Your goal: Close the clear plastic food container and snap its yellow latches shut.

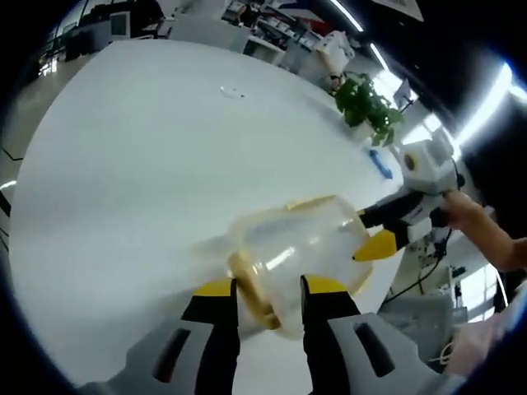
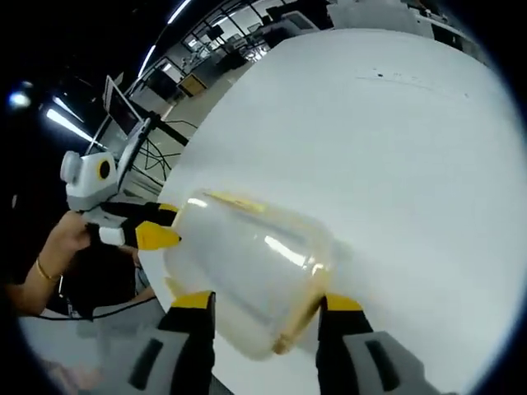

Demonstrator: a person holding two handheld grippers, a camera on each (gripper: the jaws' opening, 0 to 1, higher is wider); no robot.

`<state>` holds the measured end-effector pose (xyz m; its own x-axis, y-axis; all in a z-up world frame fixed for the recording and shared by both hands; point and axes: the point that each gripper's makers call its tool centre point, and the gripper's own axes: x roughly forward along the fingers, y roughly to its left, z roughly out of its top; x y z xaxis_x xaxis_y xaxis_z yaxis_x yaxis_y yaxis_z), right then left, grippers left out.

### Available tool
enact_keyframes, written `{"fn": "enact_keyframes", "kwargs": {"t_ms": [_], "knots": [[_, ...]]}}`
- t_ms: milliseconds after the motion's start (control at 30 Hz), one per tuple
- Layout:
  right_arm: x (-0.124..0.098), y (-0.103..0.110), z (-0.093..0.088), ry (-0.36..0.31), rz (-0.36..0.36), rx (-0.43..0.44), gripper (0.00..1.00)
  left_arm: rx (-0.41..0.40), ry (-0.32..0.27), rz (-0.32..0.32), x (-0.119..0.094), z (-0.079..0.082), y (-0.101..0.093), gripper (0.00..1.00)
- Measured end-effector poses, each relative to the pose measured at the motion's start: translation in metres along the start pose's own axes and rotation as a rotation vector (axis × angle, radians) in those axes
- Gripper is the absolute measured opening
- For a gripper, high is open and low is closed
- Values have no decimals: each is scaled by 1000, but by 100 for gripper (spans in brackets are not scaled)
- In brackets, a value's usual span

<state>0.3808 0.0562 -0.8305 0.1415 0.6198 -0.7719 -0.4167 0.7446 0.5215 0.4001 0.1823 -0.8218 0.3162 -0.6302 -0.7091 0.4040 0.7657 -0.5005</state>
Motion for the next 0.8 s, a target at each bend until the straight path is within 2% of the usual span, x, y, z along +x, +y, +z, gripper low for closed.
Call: {"fn": "enact_keyframes", "kwargs": {"t_ms": [133,167,467,667,800], "knots": [[-2,0,0,-28,12,-18,50,13,14,21,-1,0,1,30],[-3,0,0,-25,9,-32,50,50,8,25,-1,1,1,30],[-6,-3,2,-30,-10,-56,47,19,-29,43,-2,2,2,32],[-13,-8,7,-46,-31,-88,46,37,-29,52,-4,3,5,36],[-20,-12,5,-43,-31,-147,48,48,-35,53,-11,5,8,40]]}}
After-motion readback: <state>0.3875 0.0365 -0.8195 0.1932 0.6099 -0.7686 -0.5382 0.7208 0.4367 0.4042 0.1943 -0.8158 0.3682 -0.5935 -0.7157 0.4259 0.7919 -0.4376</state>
